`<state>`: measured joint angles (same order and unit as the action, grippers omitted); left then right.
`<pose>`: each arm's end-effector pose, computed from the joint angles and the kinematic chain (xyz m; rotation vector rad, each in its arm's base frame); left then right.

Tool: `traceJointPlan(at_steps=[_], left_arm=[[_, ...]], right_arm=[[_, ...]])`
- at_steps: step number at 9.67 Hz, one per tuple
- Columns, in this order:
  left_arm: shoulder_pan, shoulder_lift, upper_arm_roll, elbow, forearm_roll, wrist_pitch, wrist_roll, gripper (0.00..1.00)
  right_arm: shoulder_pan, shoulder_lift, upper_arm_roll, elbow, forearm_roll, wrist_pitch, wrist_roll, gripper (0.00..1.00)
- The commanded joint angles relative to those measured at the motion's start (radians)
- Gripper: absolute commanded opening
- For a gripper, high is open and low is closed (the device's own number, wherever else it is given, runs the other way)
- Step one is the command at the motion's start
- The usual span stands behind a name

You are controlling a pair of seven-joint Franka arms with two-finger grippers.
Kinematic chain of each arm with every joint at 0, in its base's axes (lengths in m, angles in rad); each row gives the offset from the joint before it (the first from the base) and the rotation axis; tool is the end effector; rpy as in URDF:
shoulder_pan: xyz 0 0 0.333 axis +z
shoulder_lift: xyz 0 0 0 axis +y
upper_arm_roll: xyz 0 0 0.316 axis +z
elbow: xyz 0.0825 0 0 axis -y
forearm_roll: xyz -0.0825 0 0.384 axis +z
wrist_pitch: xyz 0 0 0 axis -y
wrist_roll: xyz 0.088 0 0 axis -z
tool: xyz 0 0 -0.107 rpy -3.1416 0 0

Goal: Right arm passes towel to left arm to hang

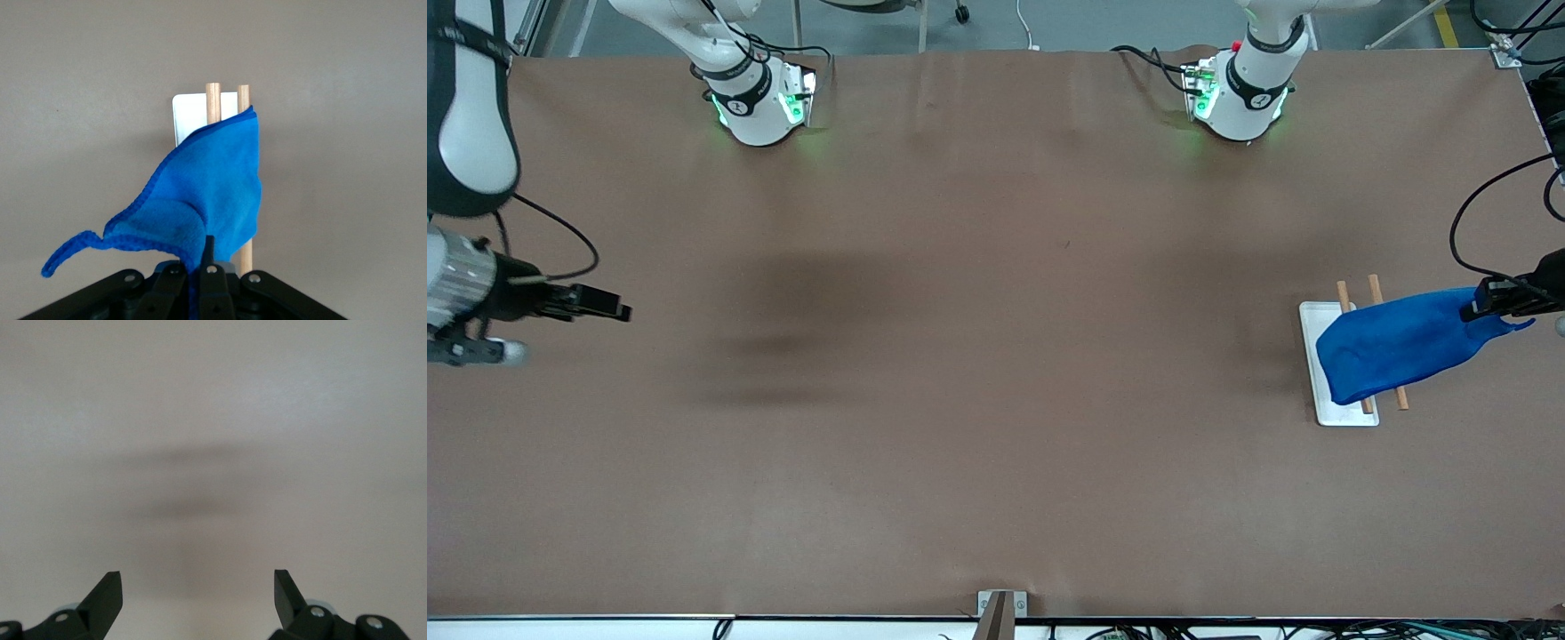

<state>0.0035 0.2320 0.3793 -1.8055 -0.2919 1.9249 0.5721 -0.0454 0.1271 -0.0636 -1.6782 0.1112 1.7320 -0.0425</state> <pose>0.5765 0.1966 0.4166 2.9345 -0.1174 0.0040 0.5923 -0.0528 0.5145 -3.0309 0.1337 0.0988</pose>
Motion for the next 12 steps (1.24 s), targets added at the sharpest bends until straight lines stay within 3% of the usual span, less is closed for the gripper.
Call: traceJointPlan(at_steps=[1, 2, 3, 5, 6, 7, 8, 10, 12], left_arm=[[-0.003, 0.093, 0.032, 0.017, 0.016, 0.025, 0.025, 0.01], [-0.003, 0.117, 0.033, 0.017, 0.016, 0.045, 0.025, 0.02], [-0.003, 0.134, 0.035, 0.017, 0.016, 0.061, 0.025, 0.04], [-0.003, 0.168, 0.036, 0.018, 0.016, 0.092, 0.026, 0.09], [-0.003, 0.185, 0.035, 0.018, 0.017, 0.123, 0.022, 0.26], [-0.005, 0.194, 0.035, 0.021, 0.017, 0.158, 0.019, 0.67], [-0.017, 0.199, 0.032, 0.050, 0.017, 0.178, -0.003, 1.00], [-0.017, 0.163, -0.011, 0.054, 0.019, 0.181, -0.096, 1.00], [-0.014, 0.026, -0.049, 0.011, 0.023, 0.169, -0.125, 1.00]], right_arm=[[-0.005, -0.093, 0.022, 0.004, -0.077, -0.022, 0.046, 1.00], [0.001, -0.093, 0.025, 0.081, -0.166, -0.057, 0.039, 1.00], [-0.008, -0.089, 0.021, 0.162, -0.198, -0.101, 0.038, 1.00], [-0.010, -0.096, 0.016, 0.205, -0.199, -0.135, 0.058, 1.00], [-0.017, -0.098, 0.015, 0.222, -0.185, -0.153, 0.105, 1.00], [-0.046, -0.096, 0.013, 0.219, -0.110, -0.198, 0.122, 1.00], [-0.066, -0.095, 0.016, 0.210, -0.081, -0.204, 0.122, 1.00], [-0.061, -0.095, 0.021, 0.207, -0.079, -0.245, 0.124, 1.00], [-0.062, -0.095, 0.021, 0.209, -0.081, -0.253, 0.116, 1.00]])
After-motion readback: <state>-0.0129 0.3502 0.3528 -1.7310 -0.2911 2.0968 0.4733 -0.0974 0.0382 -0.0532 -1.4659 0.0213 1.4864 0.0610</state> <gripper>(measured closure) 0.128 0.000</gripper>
